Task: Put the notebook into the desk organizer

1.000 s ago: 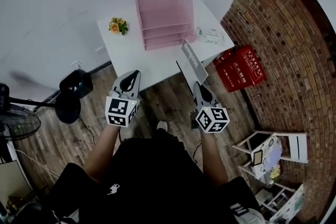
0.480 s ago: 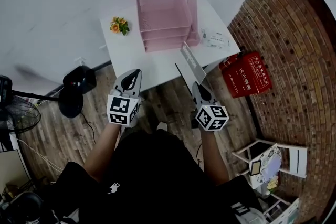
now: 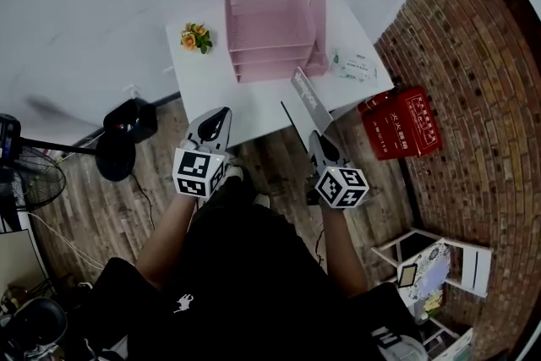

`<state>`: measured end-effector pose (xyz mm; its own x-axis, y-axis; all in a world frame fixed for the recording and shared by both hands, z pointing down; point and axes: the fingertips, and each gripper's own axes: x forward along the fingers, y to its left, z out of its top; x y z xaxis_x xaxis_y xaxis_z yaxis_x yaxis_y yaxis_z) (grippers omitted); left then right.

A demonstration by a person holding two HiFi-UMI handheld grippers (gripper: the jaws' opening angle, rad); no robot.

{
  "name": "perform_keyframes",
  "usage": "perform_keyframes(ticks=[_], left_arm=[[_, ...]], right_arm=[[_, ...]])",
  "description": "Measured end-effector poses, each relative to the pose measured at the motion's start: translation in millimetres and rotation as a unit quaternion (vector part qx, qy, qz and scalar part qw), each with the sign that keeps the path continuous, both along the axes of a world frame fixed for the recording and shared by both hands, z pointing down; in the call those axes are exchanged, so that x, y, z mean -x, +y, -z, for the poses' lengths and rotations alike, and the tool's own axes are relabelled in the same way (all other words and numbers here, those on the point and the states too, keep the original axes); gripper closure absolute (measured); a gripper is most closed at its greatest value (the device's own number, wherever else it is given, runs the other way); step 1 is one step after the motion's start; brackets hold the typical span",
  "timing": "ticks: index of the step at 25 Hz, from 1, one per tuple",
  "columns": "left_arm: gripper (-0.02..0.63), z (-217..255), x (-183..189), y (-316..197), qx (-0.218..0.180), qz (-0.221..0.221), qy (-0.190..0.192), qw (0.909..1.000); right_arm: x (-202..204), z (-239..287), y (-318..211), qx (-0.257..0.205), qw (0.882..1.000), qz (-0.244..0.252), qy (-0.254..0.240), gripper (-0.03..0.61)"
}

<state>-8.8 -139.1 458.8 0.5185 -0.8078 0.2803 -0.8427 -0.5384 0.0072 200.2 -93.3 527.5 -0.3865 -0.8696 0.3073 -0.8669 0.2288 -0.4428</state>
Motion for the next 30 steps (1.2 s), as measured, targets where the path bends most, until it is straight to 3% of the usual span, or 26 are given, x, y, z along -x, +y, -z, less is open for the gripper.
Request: perform_keyframes(ticks=[8,14,30], left_arm=[[0.611,-11,-7,-22,0.001,-0.011,-0.001,0.9999],[0.611,-28,-11,-40,0.021,-0.017,0.002,0.9996],[0.611,-63,-17,-63,0.053,-0.026,-0.003,0.9983]], right_arm=[[4,-10,-17,0.024,0.996,-0.013,-0.087,0.568],[5,-25,-27,0.054,0.983,-0.038,-0.171,0.568],[28,-42,-61,0.084,0.959,-0.050,-0.264,0.568]])
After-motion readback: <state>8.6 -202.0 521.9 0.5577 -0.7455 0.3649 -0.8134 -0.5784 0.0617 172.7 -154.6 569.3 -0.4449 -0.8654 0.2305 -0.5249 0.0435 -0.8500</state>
